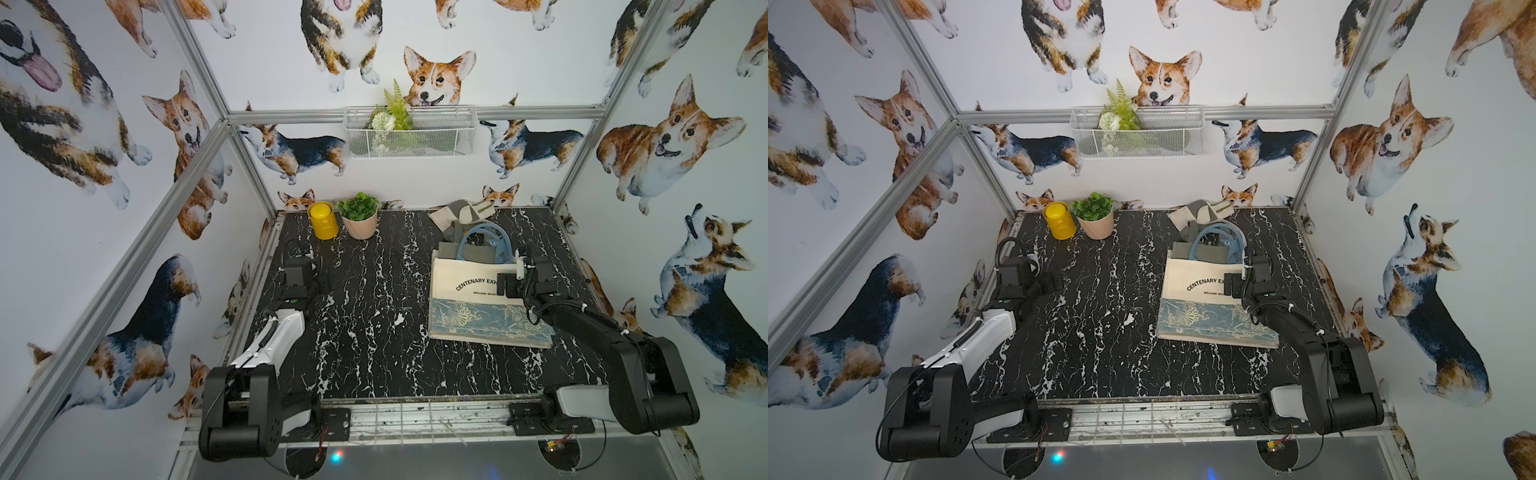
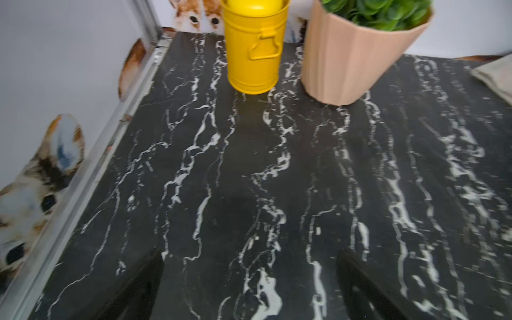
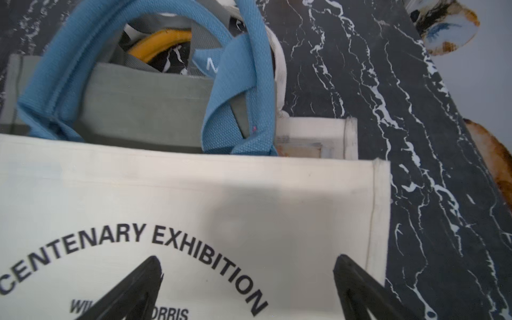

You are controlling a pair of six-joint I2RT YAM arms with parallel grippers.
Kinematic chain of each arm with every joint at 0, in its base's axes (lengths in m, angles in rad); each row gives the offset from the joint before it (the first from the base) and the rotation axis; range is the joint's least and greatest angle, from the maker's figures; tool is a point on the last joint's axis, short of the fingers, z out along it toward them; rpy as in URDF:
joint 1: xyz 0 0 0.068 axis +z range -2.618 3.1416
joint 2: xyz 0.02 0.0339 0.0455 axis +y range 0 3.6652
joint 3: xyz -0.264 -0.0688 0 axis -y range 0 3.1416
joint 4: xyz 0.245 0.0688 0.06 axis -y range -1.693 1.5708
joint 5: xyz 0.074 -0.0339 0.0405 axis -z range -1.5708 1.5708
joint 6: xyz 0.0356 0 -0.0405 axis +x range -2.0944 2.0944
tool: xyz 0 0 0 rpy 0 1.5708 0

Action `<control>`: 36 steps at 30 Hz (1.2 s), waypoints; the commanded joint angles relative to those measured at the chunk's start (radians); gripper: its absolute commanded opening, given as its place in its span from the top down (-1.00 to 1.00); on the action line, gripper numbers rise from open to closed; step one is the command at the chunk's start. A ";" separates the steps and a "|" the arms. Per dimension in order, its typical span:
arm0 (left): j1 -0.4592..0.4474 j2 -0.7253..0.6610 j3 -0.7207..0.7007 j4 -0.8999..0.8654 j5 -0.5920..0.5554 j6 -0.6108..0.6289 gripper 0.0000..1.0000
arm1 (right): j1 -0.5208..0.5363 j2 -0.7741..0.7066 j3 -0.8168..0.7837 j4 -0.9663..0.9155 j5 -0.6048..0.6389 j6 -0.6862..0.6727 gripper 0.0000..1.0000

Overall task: Put away the canvas bag
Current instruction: Reset both arms

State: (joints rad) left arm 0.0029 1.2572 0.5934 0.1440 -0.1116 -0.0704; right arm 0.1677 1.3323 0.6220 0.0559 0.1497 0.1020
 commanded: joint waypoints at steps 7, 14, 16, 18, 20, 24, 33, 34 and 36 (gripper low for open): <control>0.065 0.084 -0.214 0.526 -0.025 0.039 -1.00 | -0.013 -0.045 -0.196 0.405 0.009 -0.045 -0.99; 0.065 0.106 -0.196 0.514 0.108 0.087 -1.00 | -0.094 -0.038 -0.304 0.655 -0.095 -0.112 -0.99; 0.063 0.093 -0.210 0.527 0.171 0.100 -1.00 | -0.101 0.030 -0.307 0.721 -0.116 -0.113 -0.99; 0.064 0.095 -0.231 0.582 0.195 0.065 -1.00 | -0.115 0.058 -0.314 0.758 -0.112 -0.099 -0.99; 0.063 0.142 -0.253 0.705 0.227 0.020 -1.00 | -0.121 0.076 -0.329 0.792 -0.139 -0.101 -0.99; 0.027 0.313 -0.274 0.909 0.243 0.059 -1.00 | -0.146 0.108 -0.317 0.799 -0.194 -0.094 -1.00; -0.123 0.312 -0.234 0.830 -0.109 0.112 -1.00 | -0.164 0.116 -0.304 0.784 -0.236 -0.087 -0.99; -0.134 0.312 -0.252 0.865 -0.132 0.117 -1.00 | -0.163 0.117 -0.303 0.783 -0.236 -0.088 -0.99; -0.134 0.315 -0.231 0.824 -0.127 0.116 -1.00 | -0.165 0.116 -0.303 0.780 -0.235 -0.087 -0.99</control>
State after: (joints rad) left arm -0.1200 1.5688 0.3527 0.9356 -0.1196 0.0166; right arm 0.0044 1.4487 0.3141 0.7975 -0.0746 0.0090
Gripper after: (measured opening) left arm 0.998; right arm 0.996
